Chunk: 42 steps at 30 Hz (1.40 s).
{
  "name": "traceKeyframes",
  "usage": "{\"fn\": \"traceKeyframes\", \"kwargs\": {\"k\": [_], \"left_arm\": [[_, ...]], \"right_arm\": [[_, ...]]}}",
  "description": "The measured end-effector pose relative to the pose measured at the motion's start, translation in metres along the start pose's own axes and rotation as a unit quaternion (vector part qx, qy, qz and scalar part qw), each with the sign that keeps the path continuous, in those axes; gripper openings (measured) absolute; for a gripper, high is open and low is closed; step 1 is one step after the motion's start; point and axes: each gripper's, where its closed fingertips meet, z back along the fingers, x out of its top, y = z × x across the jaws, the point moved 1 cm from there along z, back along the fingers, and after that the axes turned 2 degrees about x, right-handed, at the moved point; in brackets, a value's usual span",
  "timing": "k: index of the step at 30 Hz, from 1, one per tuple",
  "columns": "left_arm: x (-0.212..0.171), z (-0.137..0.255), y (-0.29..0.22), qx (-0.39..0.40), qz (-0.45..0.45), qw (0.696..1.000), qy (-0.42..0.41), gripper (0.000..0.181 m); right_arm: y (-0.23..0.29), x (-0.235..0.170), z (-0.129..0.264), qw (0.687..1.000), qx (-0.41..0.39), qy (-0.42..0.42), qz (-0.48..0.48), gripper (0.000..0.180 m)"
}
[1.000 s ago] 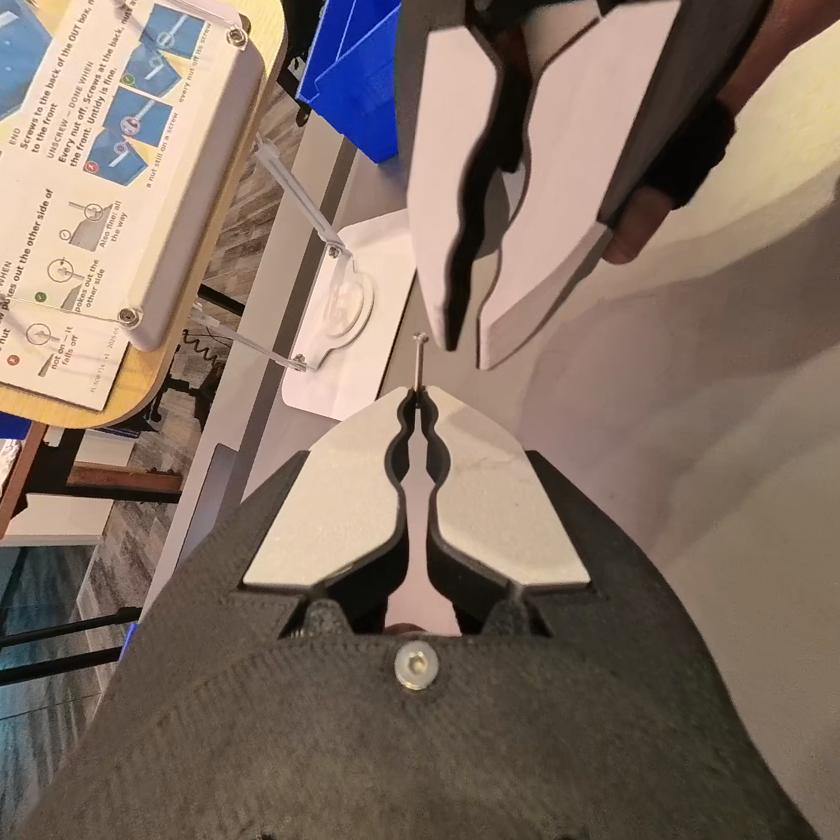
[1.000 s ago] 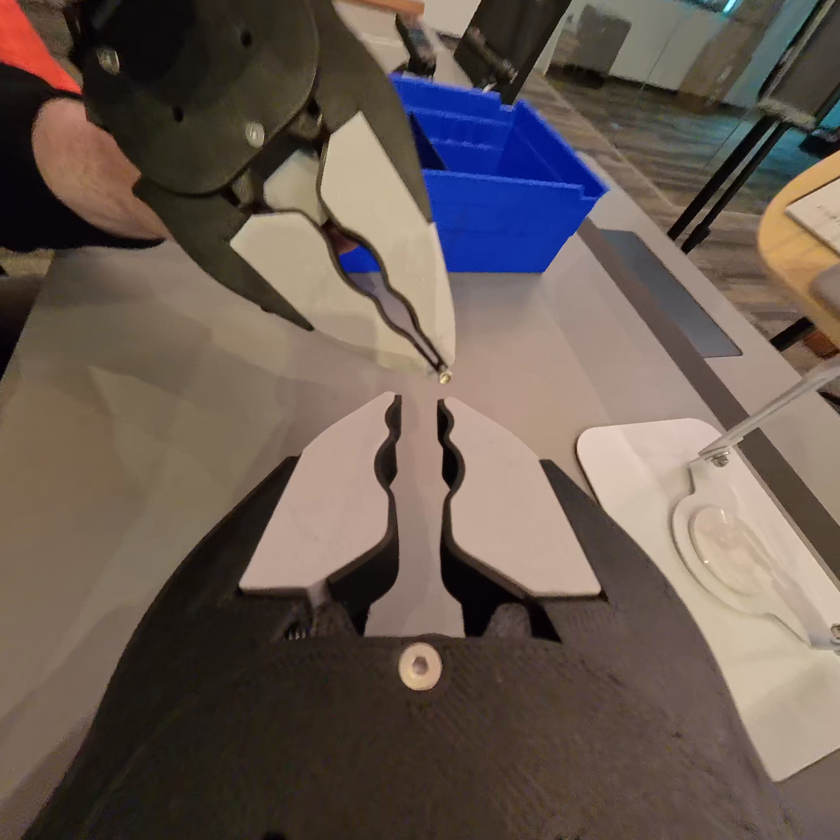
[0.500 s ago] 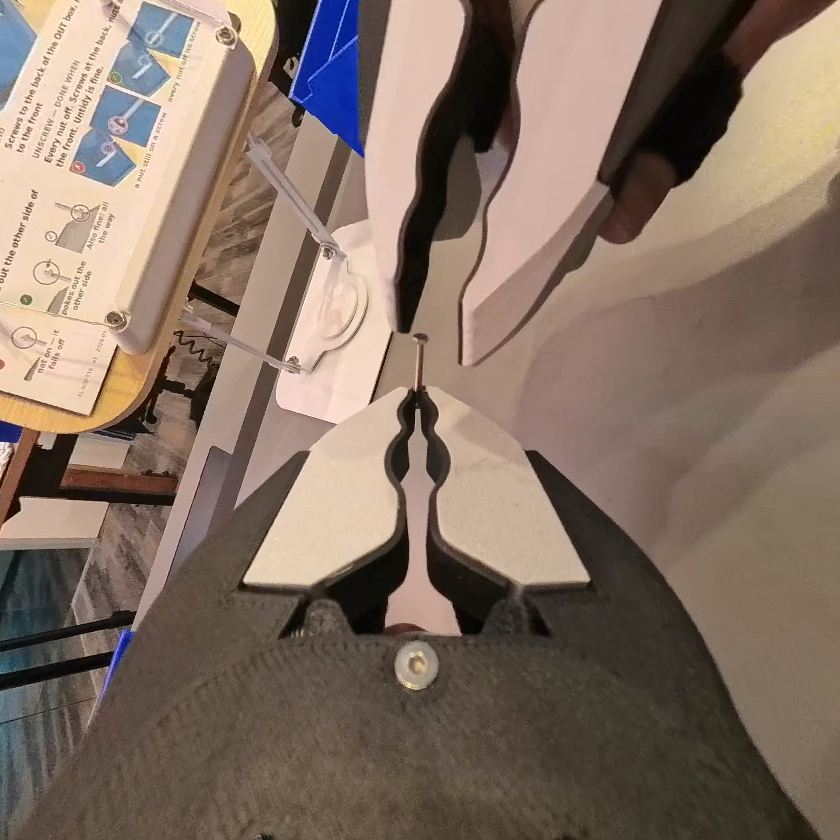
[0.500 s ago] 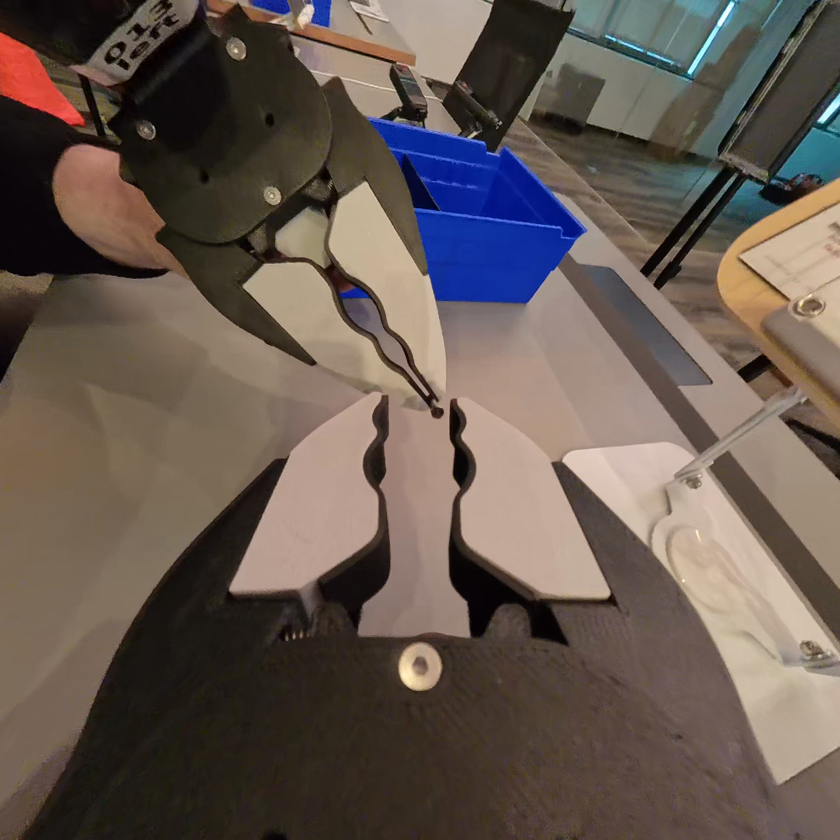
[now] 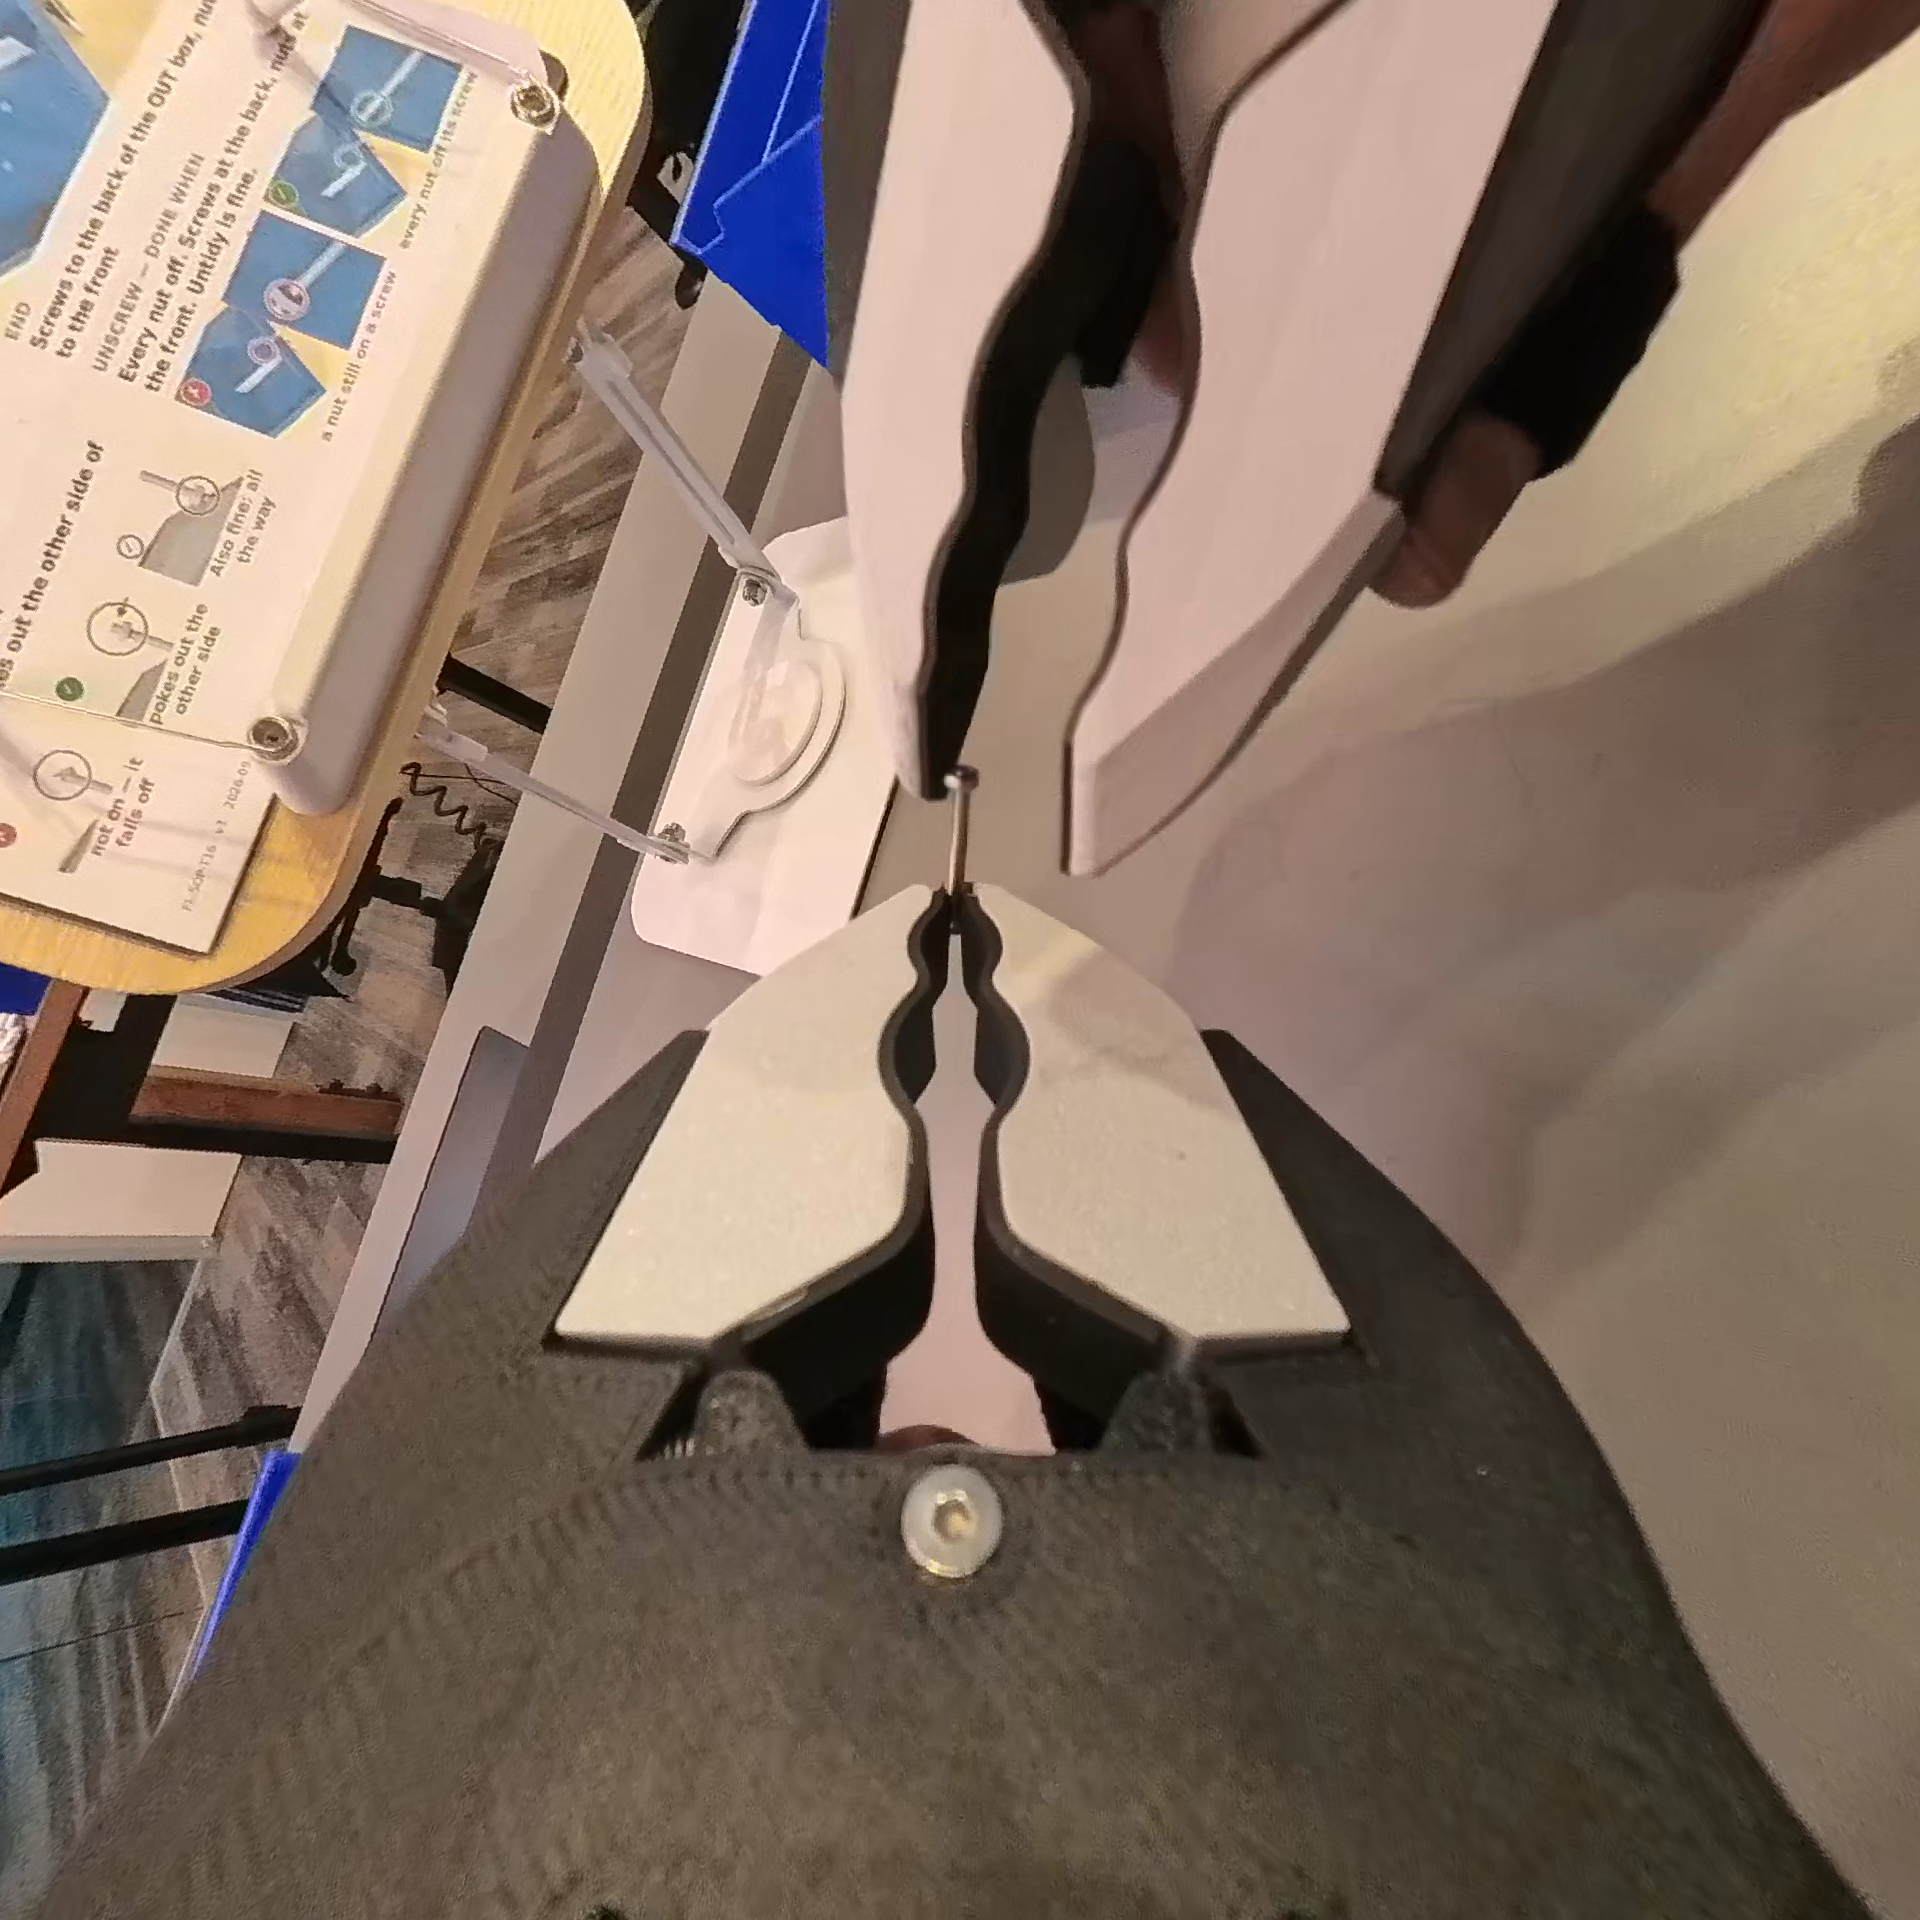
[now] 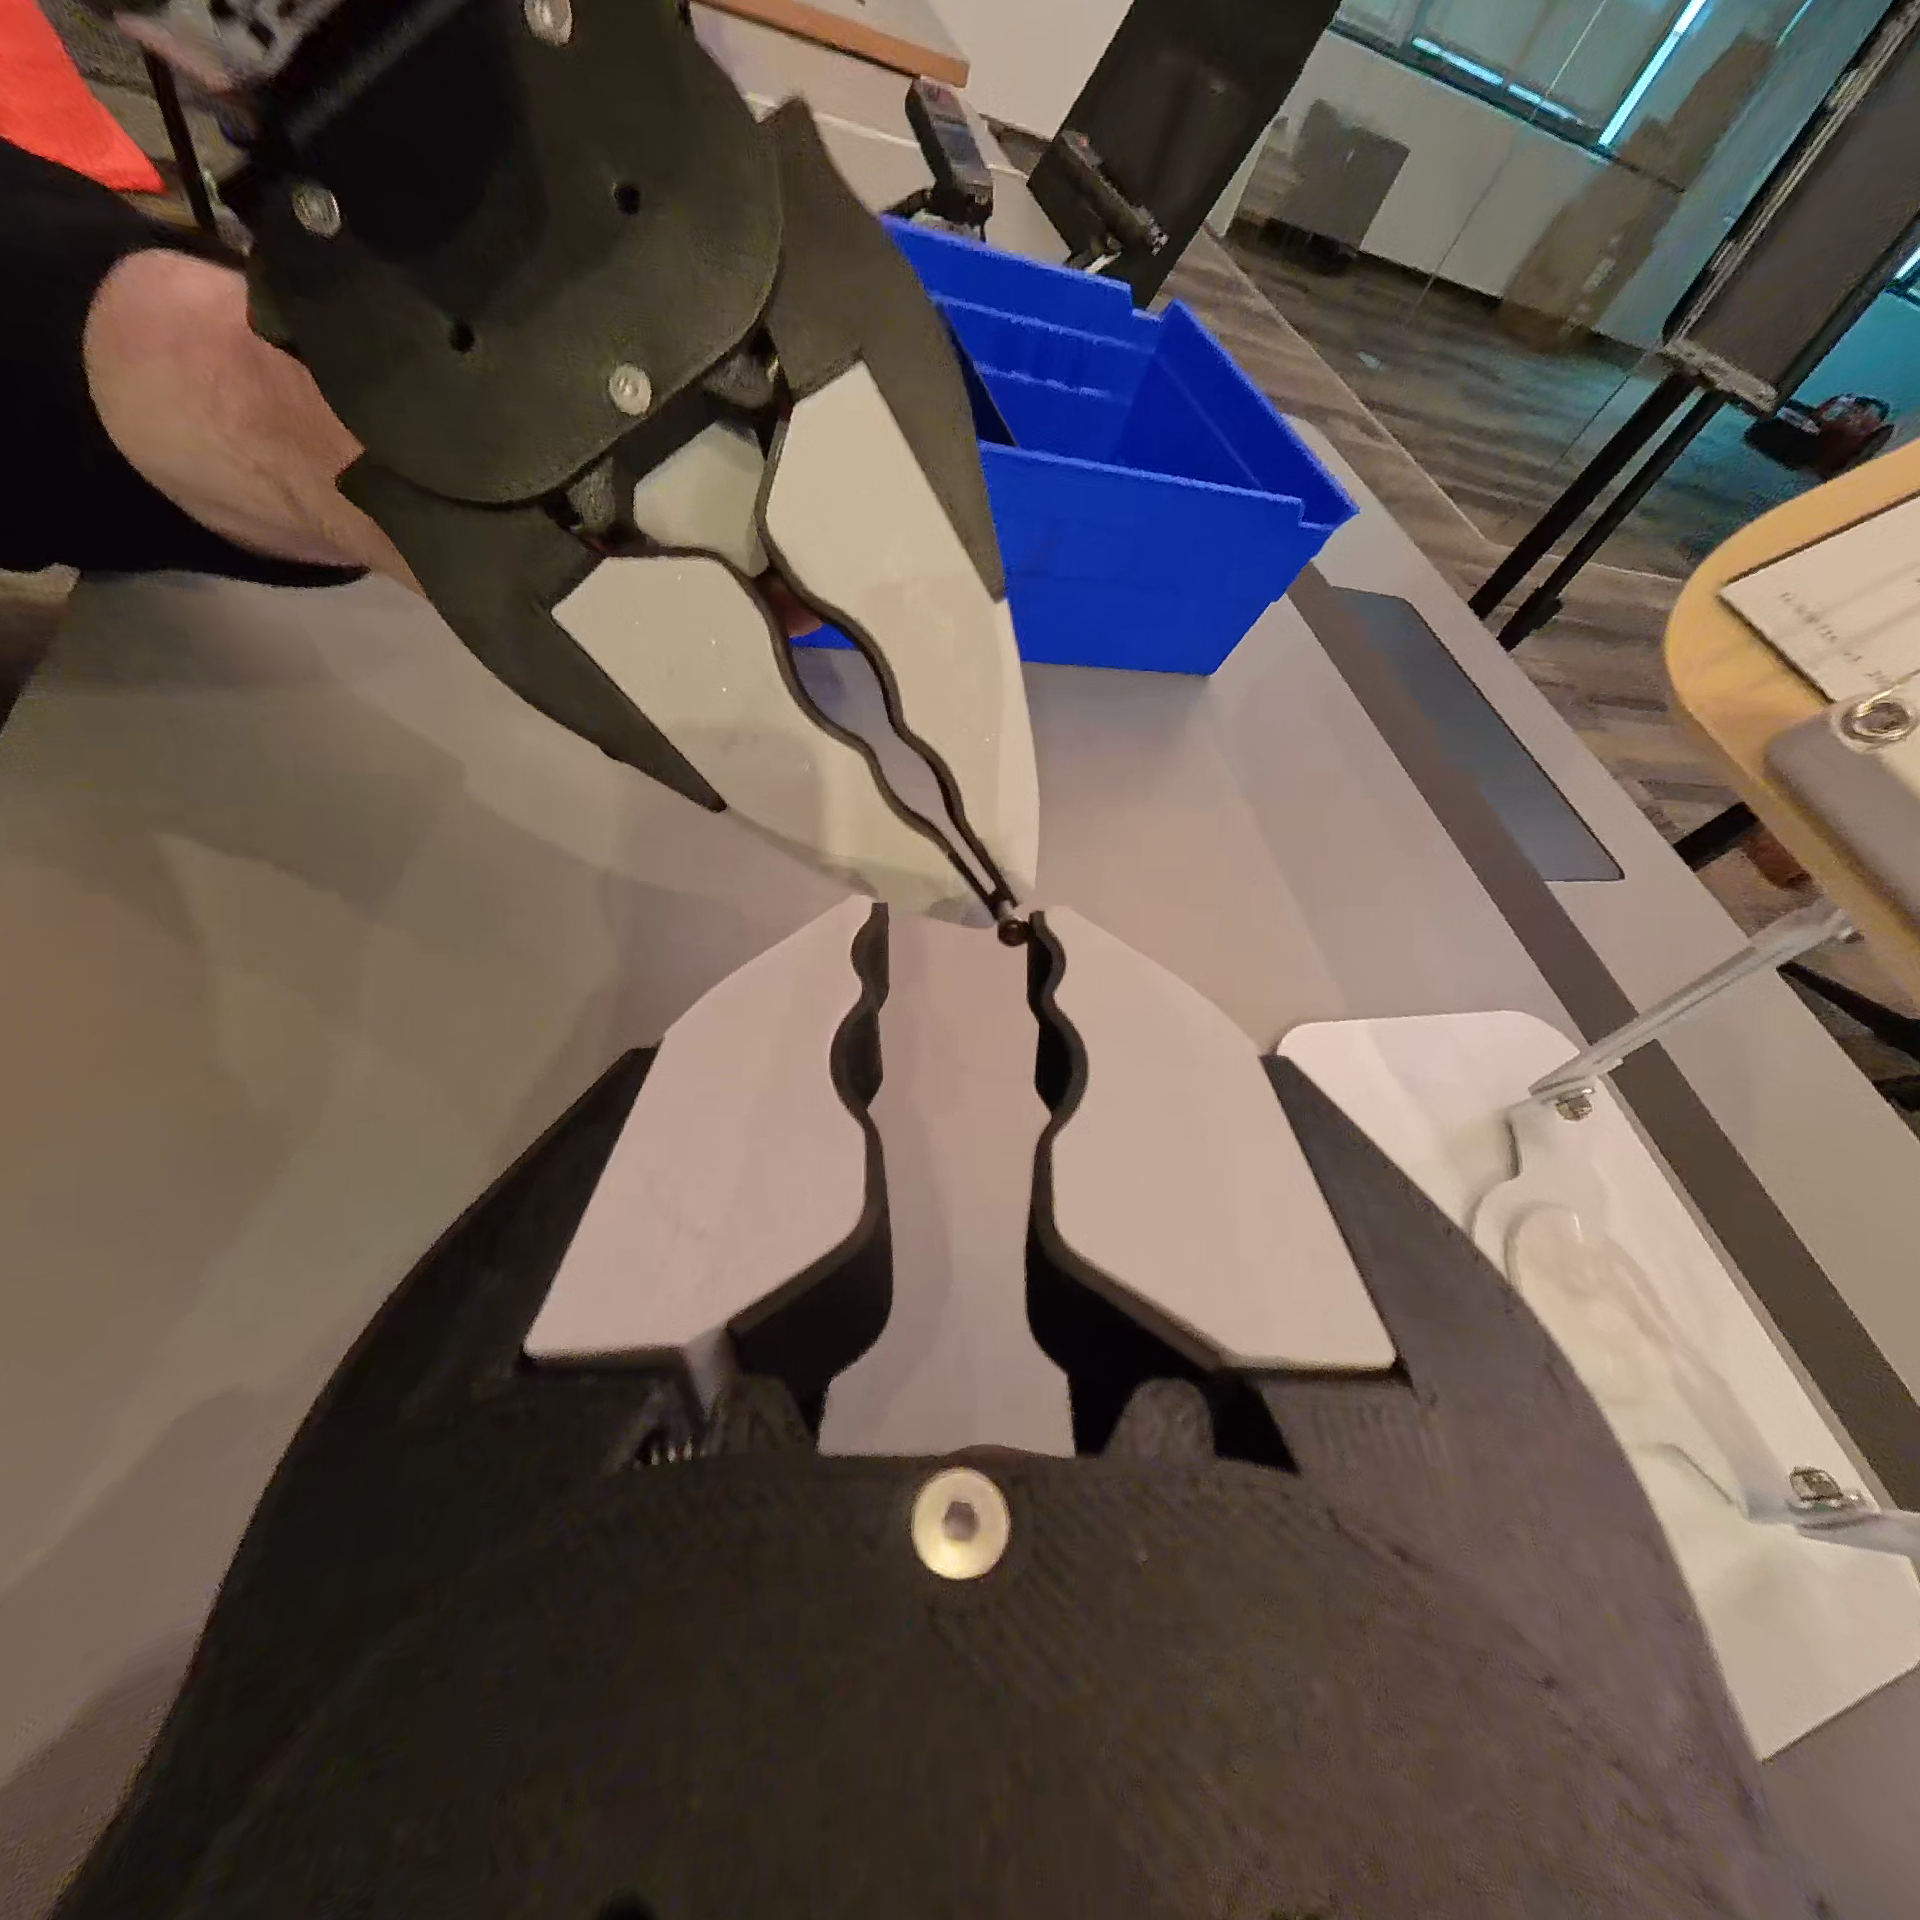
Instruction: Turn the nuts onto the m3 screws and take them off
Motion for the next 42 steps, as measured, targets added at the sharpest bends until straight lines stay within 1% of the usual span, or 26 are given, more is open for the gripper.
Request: {"fn": "traceKeyframes", "kwargs": {"k": [3, 5, 8, 10, 13, 15, 18, 20, 23, 25, 27, 29, 31, 33, 34, 35, 36, 38, 40, 42], "left_arm": [[-0.001, 0.001, 0.003, 0.006, 0.005, 1.0, -0.001, 0.002], [0.0, 0.003, 0.004, 0.007, 0.007, 1.0, -0.006, 0.002], [-0.001, 0.001, 0.002, 0.005, 0.0, 1.0, -0.001, 0.002], [-0.001, -0.001, 0.0, 0.002, 0.0, 1.0, -0.001, 0.002], [0.002, 0.0, 0.001, 0.006, 0.001, 1.0, -0.005, 0.002], [0.002, 0.002, 0.003, 0.01, 0.004, 1.0, -0.006, 0.002], [0.001, 0.002, 0.003, 0.006, 0.004, 1.0, -0.006, 0.002], [0.001, 0.0, 0.0, 0.002, 0.004, 1.0, -0.006, 0.002], [0.002, 0.0, 0.001, 0.004, 0.001, 1.0, -0.007, 0.002], [0.002, 0.001, 0.003, 0.007, 0.002, 1.0, -0.01, 0.002], [0.002, 0.002, 0.003, 0.003, 0.007, 1.0, -0.012, 0.002], [0.001, 0.001, 0.003, 0.003, 0.007, 1.0, -0.01, 0.002], [0.001, 0.001, 0.002, 0.004, 0.005, 1.0, -0.01, 0.001], [0.002, 0.002, 0.004, 0.005, 0.004, 1.0, -0.01, 0.002], [0.002, 0.002, 0.004, 0.007, 0.003, 1.0, -0.009, 0.002], [0.003, 0.003, 0.005, 0.007, 0.005, 1.0, -0.013, 0.002], [0.003, 0.003, 0.005, 0.006, 0.006, 1.0, -0.013, 0.002], [0.002, 0.003, 0.004, 0.005, 0.002, 1.0, -0.011, 0.002], [0.002, 0.002, 0.003, 0.002, 0.005, 1.0, -0.012, 0.002], [0.002, 0.002, 0.005, 0.005, 0.005, 1.0, -0.01, 0.002]], "right_arm": [[0.008, -0.011, -0.003, 0.999, 0.026, 0.025, -0.003, 0.025], [0.008, -0.018, -0.004, 0.999, 0.027, 0.036, -0.013, 0.025], [-0.002, -0.006, 0.003, 1.0, -0.004, 0.002, -0.016, 0.025], [-0.003, 0.003, 0.005, 1.0, -0.004, -0.013, -0.008, 0.026], [0.001, -0.004, -0.001, 1.0, 0.005, 0.009, 0.002, 0.025], [0.008, -0.011, -0.003, 0.999, 0.031, 0.022, -0.005, 0.024], [0.0, -0.007, 0.002, 1.0, 0.005, 0.004, -0.009, 0.022], [-0.002, 0.003, 0.005, 1.0, 0.001, -0.017, -0.009, 0.025], [0.001, -0.003, -0.001, 1.0, 0.009, 0.001, -0.006, 0.028], [0.007, -0.012, -0.004, 0.999, 0.034, 0.023, -0.014, 0.016], [0.003, -0.013, -0.003, 0.999, 0.026, 0.026, -0.016, 0.019], [-0.004, 0.0, 0.002, 1.0, 0.004, -0.008, -0.013, 0.028], [-0.003, 0.008, 0.003, 1.0, 0.0, -0.02, 0.002, 0.028], [0.001, 0.0, -0.002, 1.0, 0.012, 0.004, 0.002, 0.027], [0.003, -0.008, -0.005, 0.999, 0.022, 0.025, -0.001, 0.018], [0.003, -0.014, -0.007, 0.999, 0.025, 0.038, -0.004, 0.021], [0.001, -0.014, -0.006, 0.999, 0.018, 0.033, -0.006, 0.023], [-0.004, 0.0, -0.001, 1.0, -0.001, -0.005, 0.001, 0.027], [-0.003, 0.01, 0.001, 1.0, -0.005, -0.021, 0.011, 0.028], [0.0, 0.002, -0.004, 1.0, 0.005, -0.001, 0.009, 0.03]]}}
